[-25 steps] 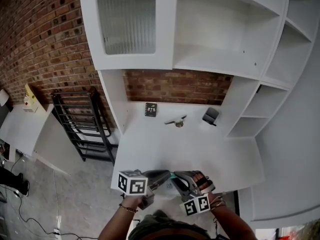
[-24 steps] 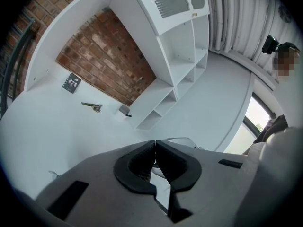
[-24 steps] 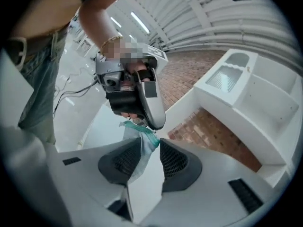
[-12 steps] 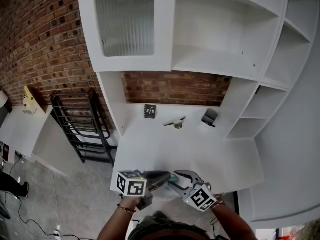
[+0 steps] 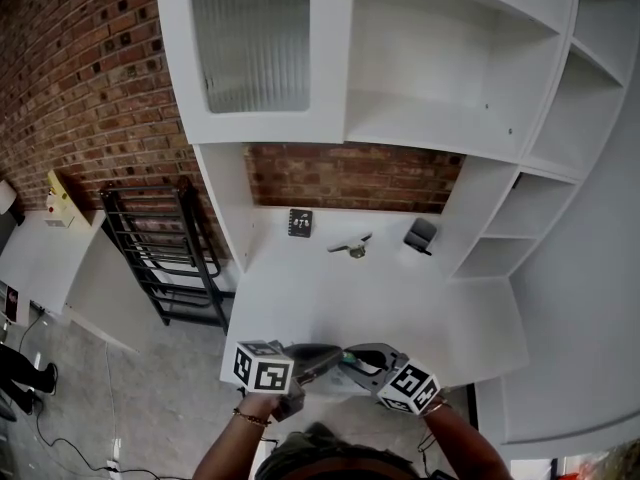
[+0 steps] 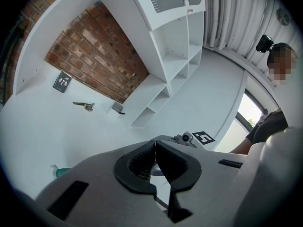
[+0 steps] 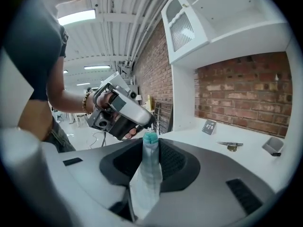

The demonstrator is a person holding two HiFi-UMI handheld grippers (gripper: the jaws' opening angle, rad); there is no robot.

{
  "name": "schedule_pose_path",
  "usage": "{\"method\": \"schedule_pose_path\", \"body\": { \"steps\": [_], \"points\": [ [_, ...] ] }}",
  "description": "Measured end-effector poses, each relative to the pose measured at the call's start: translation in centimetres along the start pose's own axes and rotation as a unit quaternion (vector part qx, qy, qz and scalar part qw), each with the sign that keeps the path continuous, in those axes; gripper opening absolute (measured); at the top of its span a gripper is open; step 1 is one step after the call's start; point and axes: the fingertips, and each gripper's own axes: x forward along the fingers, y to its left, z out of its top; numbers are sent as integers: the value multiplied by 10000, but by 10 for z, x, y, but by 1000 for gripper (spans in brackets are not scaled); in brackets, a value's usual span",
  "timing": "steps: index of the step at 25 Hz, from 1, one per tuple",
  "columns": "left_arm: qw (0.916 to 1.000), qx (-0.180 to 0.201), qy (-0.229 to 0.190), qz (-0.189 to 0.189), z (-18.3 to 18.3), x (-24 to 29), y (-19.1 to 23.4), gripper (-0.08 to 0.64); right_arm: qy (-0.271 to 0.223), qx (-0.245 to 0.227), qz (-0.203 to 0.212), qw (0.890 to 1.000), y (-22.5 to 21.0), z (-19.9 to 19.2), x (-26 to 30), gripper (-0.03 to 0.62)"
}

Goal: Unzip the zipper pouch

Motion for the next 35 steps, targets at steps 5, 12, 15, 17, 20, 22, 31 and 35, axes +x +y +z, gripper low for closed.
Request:
{"method": "schedule_pose_path", "body": {
  "steps": [5,12,15,17,20,22,31,35],
  "points": [
    [10000,-65,-46,34,0,-1,6,5,37,32,-52,10000,-3,-2,2,60],
    [9999,5,-118,41,12,0,6,5,-175,353,-58,9992,-13,7,-2,34],
    [9999,-8,-155,-1,14,2,6,5,-223,361,-91,9991,-16,10,-5,32],
    [9999,-6,-161,-18,15,4,5,5,-207,299,-123,9993,-18,11,-8,32],
    [9999,22,-150,1,15,6,4,5,-197,260,-189,9993,-20,11,-12,31],
    [9999,29,-125,4,15,7,4,6,-167,209,-240,9994,-20,10,-14,29],
    [9999,56,128,39,5,11,2,6,139,-325,-483,9982,-16,5,-18,28],
    [9997,53,195,143,3,7,3,6,325,-686,-578,9954,-12,5,-15,27]
  ]
}}
